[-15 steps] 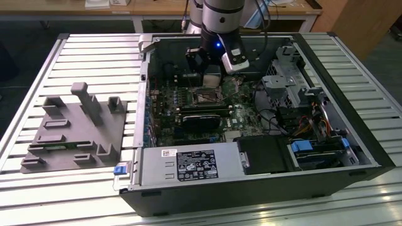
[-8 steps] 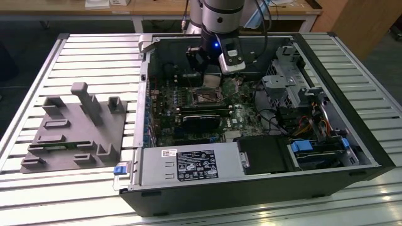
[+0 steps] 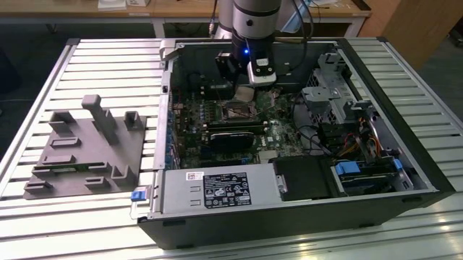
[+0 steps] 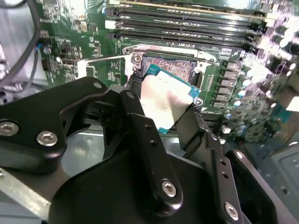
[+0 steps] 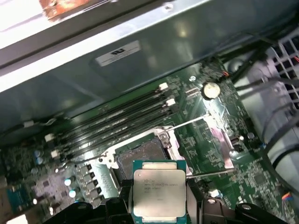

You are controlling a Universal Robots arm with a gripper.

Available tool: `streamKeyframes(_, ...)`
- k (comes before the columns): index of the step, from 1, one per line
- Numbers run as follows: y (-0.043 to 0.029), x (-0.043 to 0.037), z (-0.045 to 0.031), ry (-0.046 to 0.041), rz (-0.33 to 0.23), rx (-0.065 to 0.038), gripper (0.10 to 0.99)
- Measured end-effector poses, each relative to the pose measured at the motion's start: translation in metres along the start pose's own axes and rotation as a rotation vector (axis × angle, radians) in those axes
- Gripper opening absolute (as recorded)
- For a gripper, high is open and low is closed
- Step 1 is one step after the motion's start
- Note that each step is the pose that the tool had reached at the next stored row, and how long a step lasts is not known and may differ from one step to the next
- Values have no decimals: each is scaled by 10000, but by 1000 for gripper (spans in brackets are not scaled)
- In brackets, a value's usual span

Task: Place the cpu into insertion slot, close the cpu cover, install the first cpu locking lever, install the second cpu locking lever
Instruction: 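Place the cpu into insertion slot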

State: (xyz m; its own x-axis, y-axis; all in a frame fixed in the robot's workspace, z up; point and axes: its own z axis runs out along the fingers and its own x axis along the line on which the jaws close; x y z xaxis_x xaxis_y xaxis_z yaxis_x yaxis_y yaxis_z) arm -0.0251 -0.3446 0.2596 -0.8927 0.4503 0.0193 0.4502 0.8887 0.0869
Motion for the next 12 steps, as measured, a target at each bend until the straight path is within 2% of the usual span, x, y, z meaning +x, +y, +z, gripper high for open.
streamKeyframes(12, -1, 0, 13, -191, 2181, -43, 541)
